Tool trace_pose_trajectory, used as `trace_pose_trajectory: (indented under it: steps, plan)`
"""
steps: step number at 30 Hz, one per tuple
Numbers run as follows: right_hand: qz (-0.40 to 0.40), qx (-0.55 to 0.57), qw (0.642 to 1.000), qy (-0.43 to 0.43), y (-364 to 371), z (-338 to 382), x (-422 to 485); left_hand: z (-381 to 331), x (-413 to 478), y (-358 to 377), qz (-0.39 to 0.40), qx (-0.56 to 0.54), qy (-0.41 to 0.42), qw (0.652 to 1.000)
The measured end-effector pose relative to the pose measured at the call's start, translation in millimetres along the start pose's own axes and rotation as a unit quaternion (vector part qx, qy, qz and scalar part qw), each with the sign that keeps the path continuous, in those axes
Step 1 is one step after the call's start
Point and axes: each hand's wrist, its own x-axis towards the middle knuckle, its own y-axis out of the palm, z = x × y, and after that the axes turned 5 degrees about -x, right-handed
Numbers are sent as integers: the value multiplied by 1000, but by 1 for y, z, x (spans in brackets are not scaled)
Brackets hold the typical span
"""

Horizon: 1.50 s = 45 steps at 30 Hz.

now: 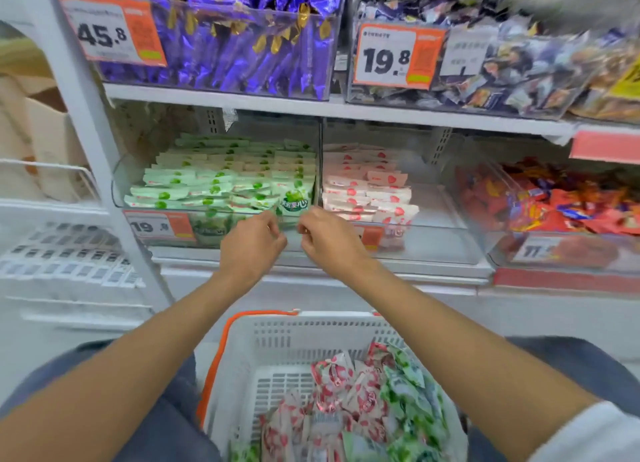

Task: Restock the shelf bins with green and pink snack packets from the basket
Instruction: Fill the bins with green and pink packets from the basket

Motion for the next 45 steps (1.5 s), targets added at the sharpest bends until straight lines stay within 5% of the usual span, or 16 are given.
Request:
trace_pose_trajectory:
  steps: [3, 8, 11, 17, 21, 25, 30, 34, 39, 43, 45]
  plan:
    - [135, 34, 985, 103, 45, -16, -59, 22, -45, 37, 105, 32, -71, 991]
    - [371, 78, 900, 217, 140, -58, -172, 70, -92, 100, 296, 89, -112, 944]
    - [426, 89, 855, 282, 188, -76, -214, 93, -105, 130, 358, 92, -150, 917]
    - [347, 271, 785, 436, 259, -90, -211, 118, -126, 170, 409, 95, -194, 887]
    - [329, 239, 777, 481, 295, -92, -210, 123, -132, 180, 426, 84, -212, 876]
    - [297, 161, 833, 438, 297, -87, -208, 126, -130, 181, 422, 55, -232, 875]
    - [302, 314, 843, 316, 225, -81, -183, 107, -122, 184, 355, 29, -153, 922]
    - [289, 423, 811, 282, 133, -89, -159, 61, -107, 175, 340, -71, -77, 935]
    - [56, 512, 751, 413, 63, -98, -139, -27, -92, 161, 168, -221, -55, 959]
    - [-36, 410, 830, 376, 14, -98, -121, -96, -76, 144, 72, -221, -78, 970]
    - [-99, 386, 842, 363, -7, -95, -113, -116, -65, 135, 31, -201, -72, 977]
